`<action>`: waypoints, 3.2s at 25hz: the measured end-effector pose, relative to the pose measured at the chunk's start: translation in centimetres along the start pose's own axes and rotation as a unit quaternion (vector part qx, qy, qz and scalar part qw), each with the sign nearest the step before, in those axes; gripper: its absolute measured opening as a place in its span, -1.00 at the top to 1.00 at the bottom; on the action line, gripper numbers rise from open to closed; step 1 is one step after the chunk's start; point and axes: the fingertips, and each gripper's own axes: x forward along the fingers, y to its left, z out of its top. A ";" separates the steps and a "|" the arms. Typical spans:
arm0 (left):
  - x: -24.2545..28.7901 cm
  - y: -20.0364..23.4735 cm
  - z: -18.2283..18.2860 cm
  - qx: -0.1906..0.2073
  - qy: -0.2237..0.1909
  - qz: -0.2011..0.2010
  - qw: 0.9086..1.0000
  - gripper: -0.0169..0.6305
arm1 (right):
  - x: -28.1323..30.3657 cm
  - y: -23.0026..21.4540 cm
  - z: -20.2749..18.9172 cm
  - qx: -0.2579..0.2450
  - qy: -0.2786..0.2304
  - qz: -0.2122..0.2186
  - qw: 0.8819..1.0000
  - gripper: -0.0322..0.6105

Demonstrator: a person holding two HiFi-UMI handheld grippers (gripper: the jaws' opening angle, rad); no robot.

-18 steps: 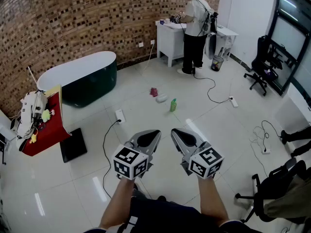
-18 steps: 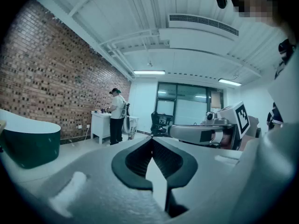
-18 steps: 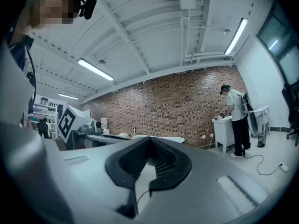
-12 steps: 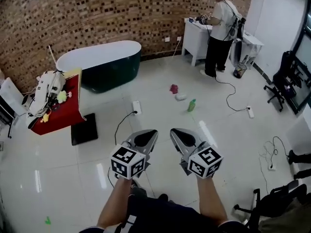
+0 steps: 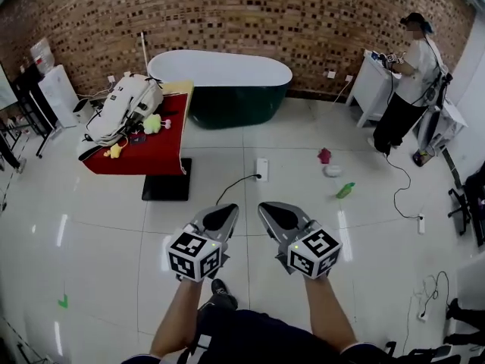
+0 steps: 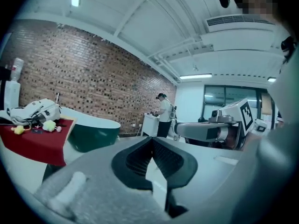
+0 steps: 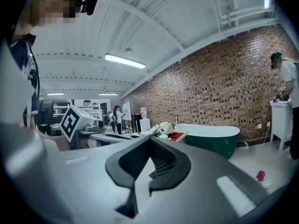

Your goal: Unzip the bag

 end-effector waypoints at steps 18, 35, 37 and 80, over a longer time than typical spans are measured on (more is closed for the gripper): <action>-8.5 26.1 2.1 -0.072 -0.039 0.165 0.983 0.95 | 27.1 7.0 1.2 -0.017 0.062 0.158 0.985 0.88; -10.2 46.4 5.5 -0.097 -0.039 0.377 0.920 0.95 | 47.2 5.8 2.2 -0.047 0.072 0.320 0.944 0.88; -10.2 48.1 5.7 -0.102 -0.040 0.386 0.916 0.95 | 48.8 5.7 1.9 -0.049 0.080 0.324 0.942 0.88; -6.5 74.7 -6.7 -0.349 0.053 0.500 0.791 0.59 | 77.1 2.9 -3.9 -0.090 0.190 0.316 0.925 0.88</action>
